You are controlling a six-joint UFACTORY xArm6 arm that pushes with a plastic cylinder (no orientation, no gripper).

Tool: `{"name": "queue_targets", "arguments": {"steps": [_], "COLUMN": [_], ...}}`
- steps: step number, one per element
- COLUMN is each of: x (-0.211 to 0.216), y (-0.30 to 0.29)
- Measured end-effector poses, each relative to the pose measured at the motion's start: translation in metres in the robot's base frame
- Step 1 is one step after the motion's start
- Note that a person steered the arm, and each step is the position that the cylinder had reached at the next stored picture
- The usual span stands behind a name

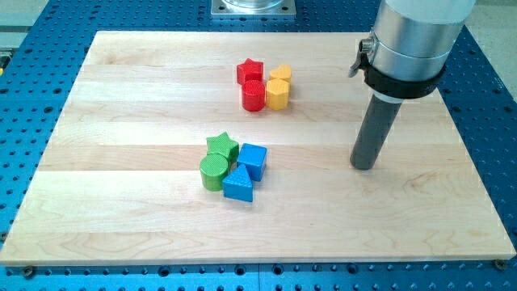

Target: Separate the blue blocks

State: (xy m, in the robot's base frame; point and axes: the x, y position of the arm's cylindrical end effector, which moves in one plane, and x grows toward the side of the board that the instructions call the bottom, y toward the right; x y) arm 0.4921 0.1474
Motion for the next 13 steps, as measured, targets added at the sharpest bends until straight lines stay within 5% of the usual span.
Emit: {"name": "queue_targets", "arguments": {"steps": [2, 4, 5, 6, 8, 13], "x": [0.014, 0.118, 0.127, 0.117, -0.007, -0.041], "y": [-0.049, -0.174, -0.176, -0.202, -0.171, -0.096]}}
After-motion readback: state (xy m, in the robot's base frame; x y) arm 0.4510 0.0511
